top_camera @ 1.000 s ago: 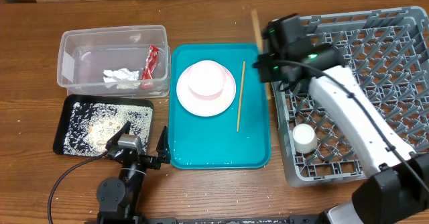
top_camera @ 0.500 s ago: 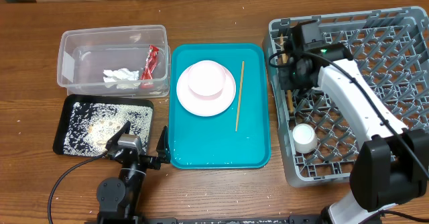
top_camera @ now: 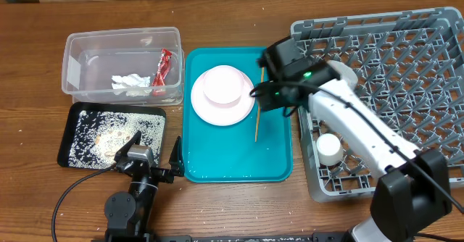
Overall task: Sort waste into correct bins and load items into the dishwasher
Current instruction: 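Carry the chopsticks into the grey rack and release them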
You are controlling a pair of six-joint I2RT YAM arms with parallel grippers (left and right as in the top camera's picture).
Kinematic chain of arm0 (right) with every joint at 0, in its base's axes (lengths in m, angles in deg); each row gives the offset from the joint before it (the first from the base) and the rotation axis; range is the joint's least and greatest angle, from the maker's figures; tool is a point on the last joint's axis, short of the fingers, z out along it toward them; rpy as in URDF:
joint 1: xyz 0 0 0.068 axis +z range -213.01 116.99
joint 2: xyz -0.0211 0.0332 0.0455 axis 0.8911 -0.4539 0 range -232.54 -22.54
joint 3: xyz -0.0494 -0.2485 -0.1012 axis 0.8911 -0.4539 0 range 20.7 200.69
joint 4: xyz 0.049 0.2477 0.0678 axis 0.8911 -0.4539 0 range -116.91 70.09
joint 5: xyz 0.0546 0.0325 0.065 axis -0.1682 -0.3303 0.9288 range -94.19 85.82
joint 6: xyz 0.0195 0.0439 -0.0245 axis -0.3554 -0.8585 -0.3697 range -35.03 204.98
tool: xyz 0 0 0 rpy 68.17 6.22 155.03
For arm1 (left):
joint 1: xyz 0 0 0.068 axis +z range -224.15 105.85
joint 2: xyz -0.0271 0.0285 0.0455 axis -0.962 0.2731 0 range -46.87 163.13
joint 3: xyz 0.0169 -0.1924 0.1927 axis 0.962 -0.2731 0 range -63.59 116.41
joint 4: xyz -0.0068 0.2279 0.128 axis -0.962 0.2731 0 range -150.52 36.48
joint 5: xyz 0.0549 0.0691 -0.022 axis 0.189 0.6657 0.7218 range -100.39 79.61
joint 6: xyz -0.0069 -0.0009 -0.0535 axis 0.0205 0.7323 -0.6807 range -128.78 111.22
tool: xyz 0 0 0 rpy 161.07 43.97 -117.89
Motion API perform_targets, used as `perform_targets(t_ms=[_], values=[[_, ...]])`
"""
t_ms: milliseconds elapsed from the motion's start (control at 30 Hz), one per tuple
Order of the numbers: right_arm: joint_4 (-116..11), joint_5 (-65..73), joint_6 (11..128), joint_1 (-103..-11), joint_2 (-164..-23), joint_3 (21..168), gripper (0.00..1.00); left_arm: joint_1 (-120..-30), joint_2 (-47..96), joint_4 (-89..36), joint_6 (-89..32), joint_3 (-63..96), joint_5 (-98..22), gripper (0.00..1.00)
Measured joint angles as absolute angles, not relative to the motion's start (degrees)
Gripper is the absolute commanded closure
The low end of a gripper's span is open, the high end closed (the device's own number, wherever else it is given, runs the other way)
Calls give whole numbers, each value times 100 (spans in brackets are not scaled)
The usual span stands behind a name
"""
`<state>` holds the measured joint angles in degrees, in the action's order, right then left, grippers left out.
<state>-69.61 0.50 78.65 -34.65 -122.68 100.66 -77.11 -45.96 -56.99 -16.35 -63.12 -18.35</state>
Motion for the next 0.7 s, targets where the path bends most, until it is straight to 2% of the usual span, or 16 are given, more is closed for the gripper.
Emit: perform_targets(t_ms=[100, 300, 433, 567, 633, 700], values=[[-6650, 4, 7592, -3246, -12322, 9895, 48, -7711, -4596, -5699, -1635, -6312, -1835, 0], [-6353, -240, 7041, -3218, -13059, 9734, 66, -7711, -4596, -5699, -1635, -6312, -1835, 0], [-6303, -319, 6907, -3218, -13575, 9701, 71, -7711, -4596, -5699, -1635, -6312, -1835, 0], [-6259, -356, 6945, -3218, -13763, 9714, 82, -7709, -4596, -5699, -1635, -6312, -1835, 0], [-6259, -385, 6984, -3218, -13769, 9714, 94, -7709, -4596, -5699, -1635, -6312, -1835, 0], [-6305, -420, 6973, -3229, -13769, 9718, 96, -7711, -4596, -5699, -1635, -6312, -1835, 0]])
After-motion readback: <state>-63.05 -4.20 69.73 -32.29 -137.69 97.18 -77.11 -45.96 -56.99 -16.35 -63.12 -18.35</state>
